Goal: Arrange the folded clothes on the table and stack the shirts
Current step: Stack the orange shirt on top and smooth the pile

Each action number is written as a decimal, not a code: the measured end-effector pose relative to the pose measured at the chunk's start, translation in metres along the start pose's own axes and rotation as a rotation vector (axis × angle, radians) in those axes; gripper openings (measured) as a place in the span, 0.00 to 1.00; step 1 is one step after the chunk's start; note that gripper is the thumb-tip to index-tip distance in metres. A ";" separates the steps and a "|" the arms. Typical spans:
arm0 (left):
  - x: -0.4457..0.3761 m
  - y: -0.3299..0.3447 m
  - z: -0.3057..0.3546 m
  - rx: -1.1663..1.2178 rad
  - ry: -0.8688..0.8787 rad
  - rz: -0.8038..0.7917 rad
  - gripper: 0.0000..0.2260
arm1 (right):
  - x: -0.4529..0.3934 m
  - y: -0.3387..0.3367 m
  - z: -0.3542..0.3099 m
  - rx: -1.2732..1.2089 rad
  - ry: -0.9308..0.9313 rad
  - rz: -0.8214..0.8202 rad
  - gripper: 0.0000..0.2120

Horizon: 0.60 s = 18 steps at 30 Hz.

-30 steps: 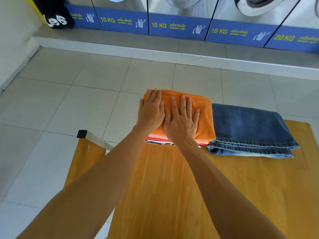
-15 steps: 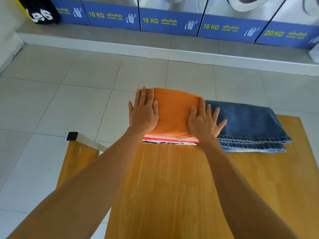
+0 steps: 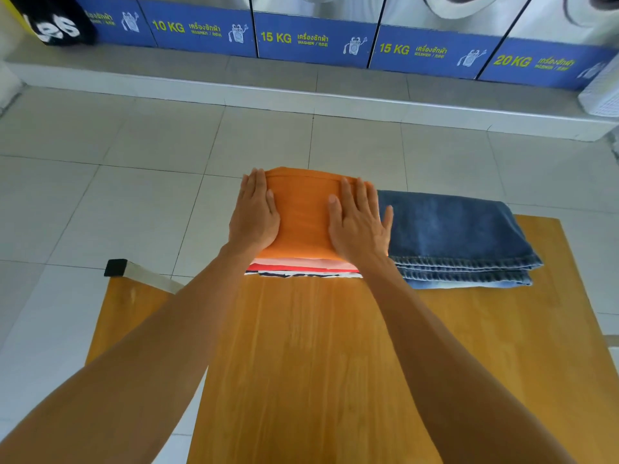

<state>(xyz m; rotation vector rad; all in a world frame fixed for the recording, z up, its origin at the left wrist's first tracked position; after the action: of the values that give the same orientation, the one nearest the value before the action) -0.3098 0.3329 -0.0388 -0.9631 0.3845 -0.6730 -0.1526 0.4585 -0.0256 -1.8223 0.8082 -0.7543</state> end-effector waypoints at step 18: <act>0.015 -0.016 0.007 -0.049 -0.056 0.087 0.27 | -0.009 -0.035 0.054 -0.269 0.279 0.126 0.23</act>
<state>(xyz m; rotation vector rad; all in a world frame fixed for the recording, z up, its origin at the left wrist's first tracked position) -0.3006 0.3213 -0.0221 -1.0043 0.3923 -0.5587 -0.1090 0.5047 -0.0130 -1.9033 1.2454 -0.8619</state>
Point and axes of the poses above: each hand's wrist, its own x-axis away from the middle knuckle, its own y-axis out of the palm, z = x × y, the point moved 5 cm from there along -x, towards the middle knuckle, and after that the axes turned 4 degrees about y, right-handed, at the moved point
